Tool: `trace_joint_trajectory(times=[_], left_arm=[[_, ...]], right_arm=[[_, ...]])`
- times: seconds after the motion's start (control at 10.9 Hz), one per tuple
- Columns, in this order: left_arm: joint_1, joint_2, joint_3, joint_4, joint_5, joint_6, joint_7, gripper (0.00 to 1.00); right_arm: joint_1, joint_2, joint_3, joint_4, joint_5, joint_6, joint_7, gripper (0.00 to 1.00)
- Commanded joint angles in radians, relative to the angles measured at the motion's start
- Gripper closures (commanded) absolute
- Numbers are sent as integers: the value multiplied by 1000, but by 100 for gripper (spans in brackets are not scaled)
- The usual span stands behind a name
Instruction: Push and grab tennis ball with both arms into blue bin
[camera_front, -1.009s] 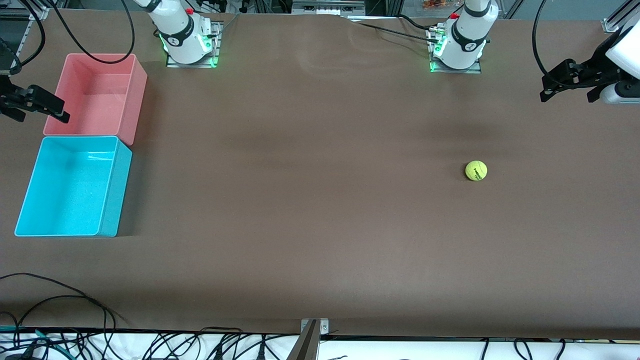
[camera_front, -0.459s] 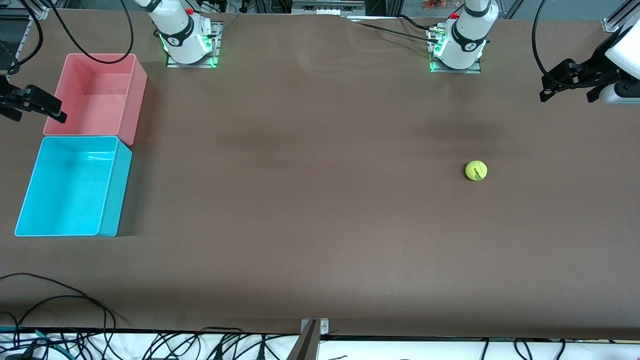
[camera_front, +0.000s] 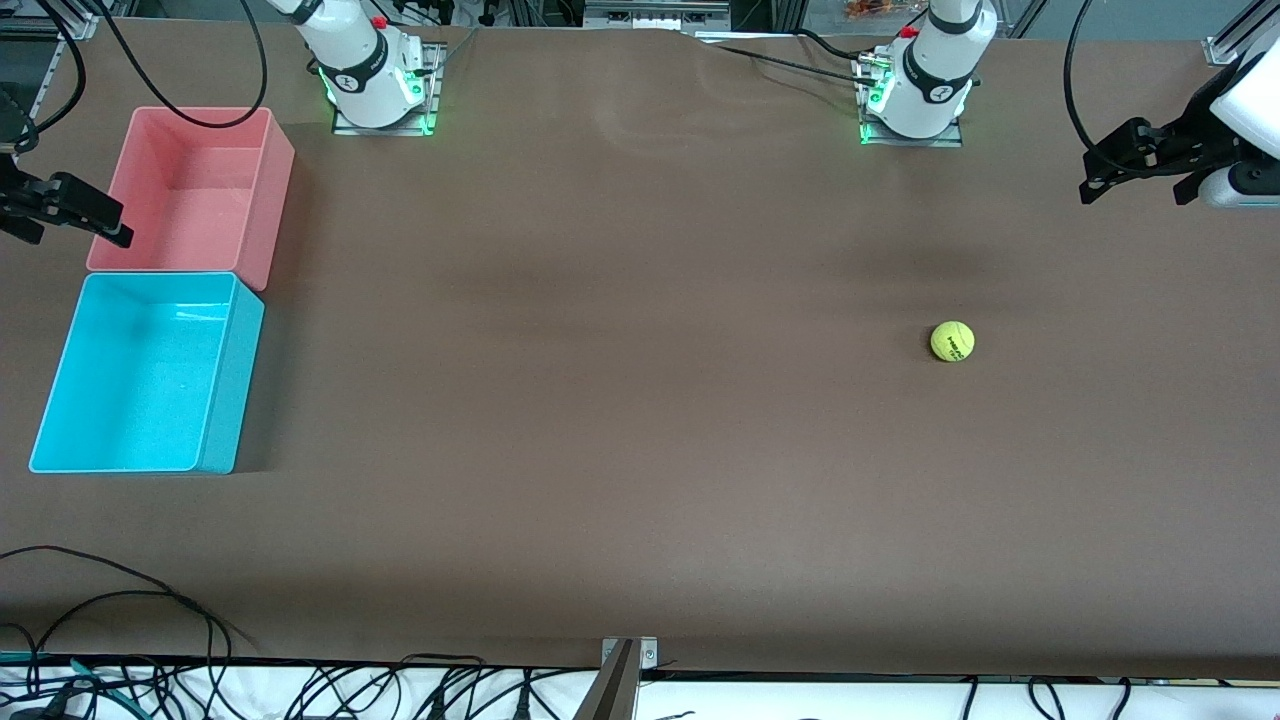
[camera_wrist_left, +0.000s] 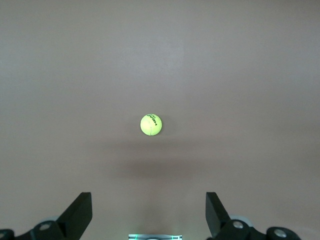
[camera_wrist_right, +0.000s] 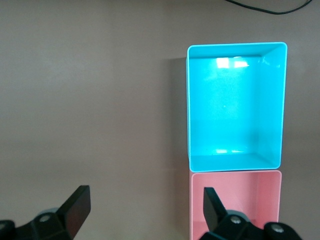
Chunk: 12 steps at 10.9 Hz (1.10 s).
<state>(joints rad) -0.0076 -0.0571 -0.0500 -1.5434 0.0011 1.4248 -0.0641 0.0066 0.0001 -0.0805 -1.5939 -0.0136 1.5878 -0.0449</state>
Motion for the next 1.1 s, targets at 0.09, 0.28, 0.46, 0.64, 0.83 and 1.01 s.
trace_joint_trajectory(times=[0.09, 0.28, 0.46, 0.64, 0.83, 1.01], left_arm=[[-3, 5, 4, 19, -16, -18, -6, 0], [-5, 5, 4, 19, -16, -18, -6, 0], [-5, 5, 4, 19, -16, -18, -6, 0], [-5, 5, 4, 20, -16, -18, -6, 0], [-2, 5, 6, 20, -16, -18, -5, 0], [3, 3, 7, 19, -16, -18, -5, 0]], right_arm=[[-4, 9, 1, 22, -17, 3, -6, 0], [1, 6, 4, 22, -23, -12, -9, 0], [-8, 9, -4, 17, -12, -12, -6, 0], [-8, 8, -18, 15, -8, -32, -1, 0], [-8, 4, -18, 15, -9, -42, 7, 0], [-8, 3, -33, 15, -8, -42, 7, 0]])
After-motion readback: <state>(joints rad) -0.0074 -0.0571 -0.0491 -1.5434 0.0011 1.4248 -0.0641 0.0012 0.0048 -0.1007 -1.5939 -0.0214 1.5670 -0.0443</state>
